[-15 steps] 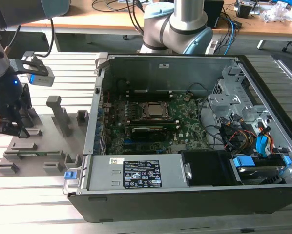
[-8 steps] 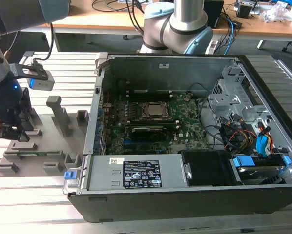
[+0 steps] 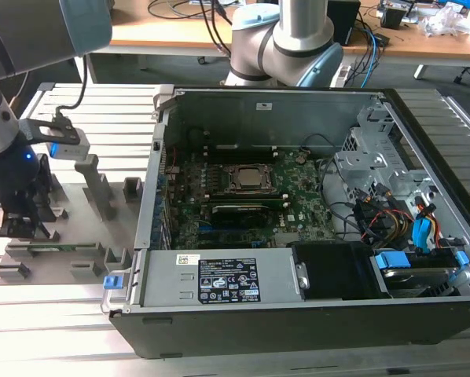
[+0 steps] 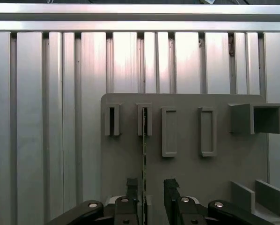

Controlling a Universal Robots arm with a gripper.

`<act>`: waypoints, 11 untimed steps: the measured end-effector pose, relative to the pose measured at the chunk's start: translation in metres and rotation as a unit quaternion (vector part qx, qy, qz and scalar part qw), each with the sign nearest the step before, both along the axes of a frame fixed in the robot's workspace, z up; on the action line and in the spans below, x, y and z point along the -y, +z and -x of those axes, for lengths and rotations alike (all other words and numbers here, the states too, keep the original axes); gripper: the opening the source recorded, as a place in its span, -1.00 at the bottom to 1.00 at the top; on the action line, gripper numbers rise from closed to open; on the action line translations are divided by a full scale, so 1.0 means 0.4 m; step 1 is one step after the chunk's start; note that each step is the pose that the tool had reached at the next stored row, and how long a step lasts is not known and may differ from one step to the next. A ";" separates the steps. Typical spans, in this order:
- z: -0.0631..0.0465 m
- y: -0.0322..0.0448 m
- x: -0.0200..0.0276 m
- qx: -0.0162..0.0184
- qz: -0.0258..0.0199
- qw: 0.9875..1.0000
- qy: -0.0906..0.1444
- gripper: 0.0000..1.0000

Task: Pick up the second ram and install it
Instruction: 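Pick up the second ram and move it above second insertion slot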

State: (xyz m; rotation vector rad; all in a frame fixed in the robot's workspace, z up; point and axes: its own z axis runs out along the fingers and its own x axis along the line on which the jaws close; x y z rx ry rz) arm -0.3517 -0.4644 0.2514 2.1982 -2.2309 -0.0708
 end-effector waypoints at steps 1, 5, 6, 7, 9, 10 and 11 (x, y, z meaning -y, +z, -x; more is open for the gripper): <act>0.000 -0.003 0.001 0.000 0.000 1.000 0.000 -0.28; 0.000 -0.016 0.005 0.000 0.000 1.000 0.000 -0.28; 0.000 -0.019 0.005 0.000 0.000 1.000 0.000 -0.28; 0.000 -0.022 0.006 0.000 0.000 1.000 0.000 -0.28; 0.000 -0.027 0.007 0.000 0.000 1.000 0.000 -0.28; 0.000 -0.030 0.007 0.000 0.000 1.000 0.001 -0.28; 0.000 -0.032 0.007 0.000 0.000 1.000 0.001 -0.28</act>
